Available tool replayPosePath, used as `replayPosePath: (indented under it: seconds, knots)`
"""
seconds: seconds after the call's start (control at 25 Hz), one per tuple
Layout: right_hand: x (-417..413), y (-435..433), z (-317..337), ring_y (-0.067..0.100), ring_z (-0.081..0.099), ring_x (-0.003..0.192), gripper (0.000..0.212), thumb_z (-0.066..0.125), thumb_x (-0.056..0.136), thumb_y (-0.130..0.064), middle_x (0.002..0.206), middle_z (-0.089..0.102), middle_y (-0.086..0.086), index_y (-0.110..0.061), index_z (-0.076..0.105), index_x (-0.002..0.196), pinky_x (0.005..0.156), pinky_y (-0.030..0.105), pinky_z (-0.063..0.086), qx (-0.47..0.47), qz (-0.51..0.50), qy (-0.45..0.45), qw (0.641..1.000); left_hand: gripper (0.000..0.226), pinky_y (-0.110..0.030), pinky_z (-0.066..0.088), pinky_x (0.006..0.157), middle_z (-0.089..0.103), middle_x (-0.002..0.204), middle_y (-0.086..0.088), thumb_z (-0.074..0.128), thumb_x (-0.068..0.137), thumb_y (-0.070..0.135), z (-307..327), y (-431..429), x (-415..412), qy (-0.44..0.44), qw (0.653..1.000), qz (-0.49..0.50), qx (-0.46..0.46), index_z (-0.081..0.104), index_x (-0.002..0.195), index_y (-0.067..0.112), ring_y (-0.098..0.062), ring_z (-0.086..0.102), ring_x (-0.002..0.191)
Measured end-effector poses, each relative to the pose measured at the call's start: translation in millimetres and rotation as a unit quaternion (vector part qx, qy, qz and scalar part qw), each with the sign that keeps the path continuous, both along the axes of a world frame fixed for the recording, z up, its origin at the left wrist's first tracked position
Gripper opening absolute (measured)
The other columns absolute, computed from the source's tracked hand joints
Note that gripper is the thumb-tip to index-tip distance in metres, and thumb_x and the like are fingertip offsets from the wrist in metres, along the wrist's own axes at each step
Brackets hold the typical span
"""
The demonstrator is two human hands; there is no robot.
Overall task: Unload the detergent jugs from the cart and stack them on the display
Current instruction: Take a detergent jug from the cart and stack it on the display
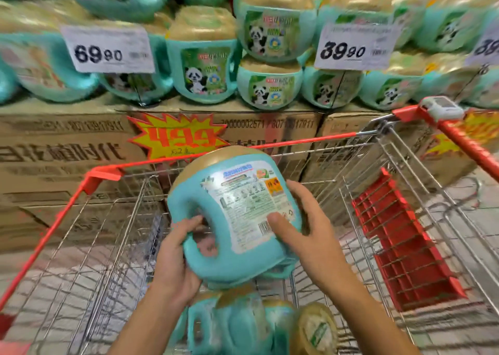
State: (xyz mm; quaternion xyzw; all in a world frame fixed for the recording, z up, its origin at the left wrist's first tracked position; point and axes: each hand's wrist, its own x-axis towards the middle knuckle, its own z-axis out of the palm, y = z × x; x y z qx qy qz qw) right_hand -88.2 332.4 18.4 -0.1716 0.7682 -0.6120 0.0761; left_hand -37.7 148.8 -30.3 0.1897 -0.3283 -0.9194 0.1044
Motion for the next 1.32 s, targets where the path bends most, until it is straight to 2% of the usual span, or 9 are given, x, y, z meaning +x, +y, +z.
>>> replayPosePath:
  seconds: [0.12, 0.2, 0.44, 0.6, 0.8, 0.92, 1.04, 1.2, 1.32]
  knots:
    - [24.0, -28.0, -0.4, 0.011, 0.015, 0.146, 0.095, 0.054, 0.066, -0.076, 0.157, 0.023, -0.007, -0.034, 0.026, 0.147, 0.118, 0.030, 0.018, 0.206, -0.037, 0.130, 0.969, 0.052, -0.030, 0.057, 0.070, 0.066, 0.096, -0.005, 0.056, 0.071, 0.007, 4.8, -2.1, 8.5, 0.033, 0.996, 0.020, -0.076, 0.054, 0.123, 0.015, -0.018, 0.062, 0.082]
    - [33.8, -47.6, -4.6, 0.015, 0.003, 0.148, 0.109, 0.059, 0.061, -0.076, 0.162, 0.005, -0.006, -0.038, 0.010, 0.150, 0.121, 0.036, 0.011, 0.258, -0.044, 0.128, 0.956, 0.064, -0.031, 0.058, 0.070, 0.069, 0.106, -0.001, 0.060, 0.072, 0.008, 8.4, -4.3, 16.0, 0.052, 0.992, 0.001, -0.117, 0.049, 0.135, 0.018, -0.018, 0.066, 0.086]
    - [13.2, -32.4, -10.3, 0.009, 0.062, 0.111, 0.078, 0.081, 0.058, -0.027, 0.122, 0.065, -0.012, -0.029, 0.052, 0.131, 0.091, 0.031, 0.053, -0.127, -0.046, -0.065, 0.989, 0.097, -0.024, 0.057, 0.075, 0.060, 0.136, -0.004, 0.087, 0.055, 0.041, 12.7, -17.6, 14.7, 0.071, 0.979, -0.045, -0.184, 0.045, 0.142, 0.031, -0.017, 0.066, 0.105]
    - [13.6, -29.2, -21.8, 0.026, 0.065, 0.109, 0.069, 0.078, 0.059, -0.022, 0.122, 0.067, 0.007, -0.015, 0.058, 0.125, 0.085, 0.039, 0.055, -0.178, -0.014, -0.162, 0.970, 0.128, -0.033, 0.059, 0.071, 0.066, 0.125, -0.013, 0.097, 0.029, 0.041, 2.0, 2.8, 6.0, -0.005, 0.986, -0.133, -0.104, 0.044, 0.142, 0.014, -0.023, 0.070, 0.100]
    - [15.8, -26.5, -8.9, 0.015, 0.063, 0.108, 0.062, 0.063, 0.074, -0.041, 0.129, 0.059, 0.002, -0.024, 0.050, 0.132, 0.084, 0.029, 0.053, -0.111, 0.011, -0.157, 0.981, 0.087, -0.034, 0.059, 0.071, 0.067, 0.124, -0.010, 0.082, 0.056, 0.029, -5.5, 8.7, -2.0, 0.008, 0.991, -0.081, -0.110, 0.050, 0.137, 0.024, -0.025, 0.070, 0.103]
    - [23.8, -28.7, 10.0, 0.012, 0.054, 0.120, 0.065, 0.059, 0.073, -0.065, 0.131, 0.052, -0.014, -0.038, 0.046, 0.131, 0.100, 0.037, 0.046, 0.027, 0.012, -0.002, 1.000, 0.085, -0.032, 0.059, 0.076, 0.065, 0.129, -0.002, 0.074, 0.068, 0.019, -1.1, 13.9, -8.0, 0.028, 0.984, -0.028, -0.171, 0.039, 0.144, 0.032, -0.022, 0.067, 0.109]
    - [27.8, -38.7, 16.0, 0.006, 0.050, 0.114, 0.058, 0.063, 0.071, -0.060, 0.124, 0.046, -0.014, -0.028, 0.051, 0.117, 0.095, 0.028, 0.044, 0.133, -0.038, 0.124, 0.983, 0.085, -0.030, 0.055, 0.090, 0.055, 0.141, 0.005, 0.065, 0.076, 0.020, 2.8, 8.7, -9.5, 0.066, 0.979, -0.019, -0.192, 0.027, 0.149, 0.039, -0.017, 0.058, 0.124]
    - [6.4, -32.6, 14.1, 0.011, 0.062, 0.090, 0.030, 0.064, 0.069, -0.024, 0.103, 0.066, -0.006, -0.017, 0.061, 0.098, 0.076, 0.029, 0.051, -0.052, -0.095, 0.024, 0.994, 0.083, -0.020, 0.054, 0.076, 0.059, 0.135, 0.009, 0.061, 0.077, 0.029, -1.1, -8.5, -9.6, 0.062, 0.973, -0.004, -0.221, 0.022, 0.149, 0.045, -0.006, 0.063, 0.112]
    - [-11.3, -17.2, 7.0, 0.016, 0.062, 0.069, 0.029, 0.066, 0.065, -0.014, 0.084, 0.067, 0.003, -0.010, 0.062, 0.093, 0.056, 0.027, 0.050, -0.206, -0.054, -0.146, 0.966, 0.127, -0.034, 0.056, 0.076, 0.065, 0.126, -0.001, 0.092, 0.045, 0.041, -2.5, -15.5, -11.2, 0.033, 0.983, -0.002, -0.178, 0.022, 0.151, 0.037, -0.012, 0.069, 0.099]
